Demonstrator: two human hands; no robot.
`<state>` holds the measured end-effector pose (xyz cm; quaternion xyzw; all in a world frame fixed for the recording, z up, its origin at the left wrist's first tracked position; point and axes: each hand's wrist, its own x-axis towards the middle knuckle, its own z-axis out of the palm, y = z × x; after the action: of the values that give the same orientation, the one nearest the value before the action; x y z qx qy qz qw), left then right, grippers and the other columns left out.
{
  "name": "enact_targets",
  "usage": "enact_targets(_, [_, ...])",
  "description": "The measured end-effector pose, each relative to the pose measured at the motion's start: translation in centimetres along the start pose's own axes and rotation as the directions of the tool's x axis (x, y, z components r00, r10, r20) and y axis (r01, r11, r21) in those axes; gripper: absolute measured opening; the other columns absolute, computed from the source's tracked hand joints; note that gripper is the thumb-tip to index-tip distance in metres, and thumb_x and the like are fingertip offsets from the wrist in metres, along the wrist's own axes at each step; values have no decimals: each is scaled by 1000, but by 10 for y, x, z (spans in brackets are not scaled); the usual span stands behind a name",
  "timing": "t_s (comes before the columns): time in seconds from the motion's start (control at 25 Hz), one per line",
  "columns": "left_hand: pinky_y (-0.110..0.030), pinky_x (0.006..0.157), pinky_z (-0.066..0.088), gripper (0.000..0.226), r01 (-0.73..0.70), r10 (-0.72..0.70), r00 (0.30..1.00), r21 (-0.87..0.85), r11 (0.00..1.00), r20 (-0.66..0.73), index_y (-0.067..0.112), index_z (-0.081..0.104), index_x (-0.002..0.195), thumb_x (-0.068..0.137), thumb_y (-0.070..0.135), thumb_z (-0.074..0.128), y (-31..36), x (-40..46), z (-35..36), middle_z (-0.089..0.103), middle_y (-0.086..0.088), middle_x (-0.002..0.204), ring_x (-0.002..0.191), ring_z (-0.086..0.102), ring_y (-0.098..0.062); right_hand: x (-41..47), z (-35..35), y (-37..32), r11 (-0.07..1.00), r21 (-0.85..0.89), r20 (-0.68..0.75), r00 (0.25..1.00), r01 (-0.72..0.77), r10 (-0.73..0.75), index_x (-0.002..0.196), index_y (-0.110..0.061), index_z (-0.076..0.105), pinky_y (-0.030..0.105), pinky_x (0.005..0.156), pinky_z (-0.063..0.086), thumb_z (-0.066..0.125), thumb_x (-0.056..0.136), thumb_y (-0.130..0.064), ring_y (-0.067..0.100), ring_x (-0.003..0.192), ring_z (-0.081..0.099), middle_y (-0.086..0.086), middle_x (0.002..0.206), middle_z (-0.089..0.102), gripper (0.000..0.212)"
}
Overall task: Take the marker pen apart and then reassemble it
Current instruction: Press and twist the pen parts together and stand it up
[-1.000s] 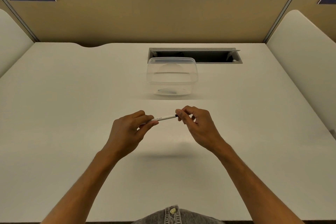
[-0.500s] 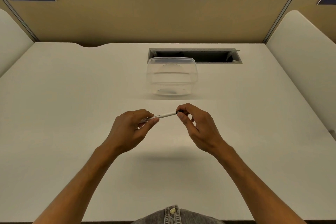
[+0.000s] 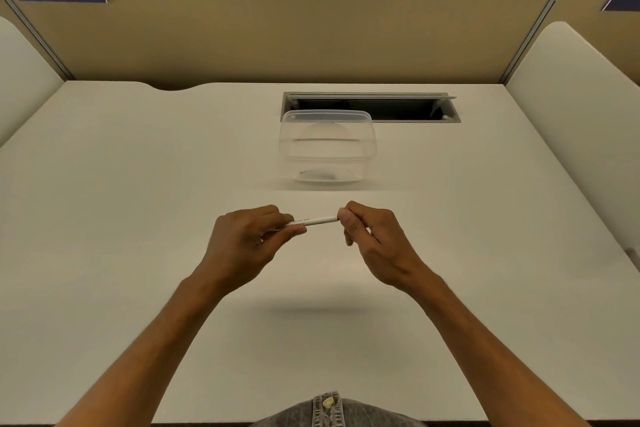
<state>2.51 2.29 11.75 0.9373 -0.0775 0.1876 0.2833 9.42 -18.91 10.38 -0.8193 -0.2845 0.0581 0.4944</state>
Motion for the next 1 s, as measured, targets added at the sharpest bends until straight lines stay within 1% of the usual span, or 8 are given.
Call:
enact_targets(0.08, [-18, 47, 27, 29, -36, 36, 999, 24, 999, -4, 25, 74, 82, 88, 47, 56, 2, 0, -1, 39, 19, 58, 53, 39, -8, 1, 0, -1, 995, 80, 9, 999, -55, 54, 62, -13, 46, 22, 52, 34, 41, 97, -36, 11, 50, 43, -5, 51, 47, 42])
enact_targets(0.16, [-19, 47, 28, 30, -36, 36, 999, 24, 999, 7, 24, 74, 82, 87, 48, 56, 2, 1, -2, 40, 19, 59, 52, 39, -7, 1, 1, -1, 994, 91, 6, 998, -59, 59, 61, -16, 46, 26, 54, 38, 43, 97, -37, 13, 51, 47, -3, 51, 49, 42])
enact_targets(0.28, [-21, 46, 33, 30, 17, -17, 999, 13, 1000, 37, 22, 71, 79, 86, 48, 58, 0, 2, -1, 49, 19, 59, 51, 43, 0, 0, 0, -2, 1000, -12, -41, 999, 11, -11, 74, -27, 52, 36, 58, 46, 43, 98, -38, 16, 59, 55, -6, 62, 56, 28])
enact_targets(0.4, [-23, 47, 34, 27, 55, -55, 996, 3, 998, 73, 23, 67, 79, 86, 48, 59, -3, 3, -3, 50, 20, 58, 53, 47, -3, -2, -2, -3, 977, -178, -51, 990, 118, -128, 88, -31, 53, 33, 61, 47, 42, 98, -37, 14, 69, 55, -12, 75, 57, 16])
enact_targets(0.56, [-19, 52, 31, 23, 55, -52, 985, -9, 998, 164, 27, 64, 89, 90, 48, 56, -5, 4, -4, 51, 25, 64, 62, 51, 1, -4, -4, -4, 928, -299, -32, 969, 225, -245, 98, -24, 56, 27, 61, 46, 44, 98, -31, 9, 71, 51, -13, 85, 58, 14])
enact_targets(0.68, [-23, 50, 32, 24, 54, -51, 976, -6, 999, 214, 30, 63, 88, 91, 49, 49, -4, 4, -4, 52, 19, 58, 58, 49, -7, -3, -5, -4, 896, -354, -21, 955, 269, -295, 99, -18, 58, 29, 60, 47, 46, 98, -26, 10, 71, 52, -8, 88, 61, 15])
enact_targets(0.84, [-29, 50, 33, 28, 16, -9, 979, -32, 999, 203, 24, 67, 85, 92, 45, 49, -3, 7, -8, 54, 5, 59, 56, 46, -16, -2, -6, -4, 897, -347, -13, 955, 272, -295, 97, -16, 57, 30, 59, 46, 44, 99, -25, 13, 68, 49, -6, 85, 59, 15])
enact_targets(1.0, [-31, 50, 36, 24, -16, 17, 985, -7, 1000, 170, 25, 69, 90, 91, 41, 51, 1, 9, -11, 50, 9, 59, 54, 43, -13, -1, -6, -6, 945, -259, -6, 978, 199, -207, 92, -25, 51, 27, 60, 43, 40, 99, -32, 15, 65, 49, -11, 75, 53, 15])
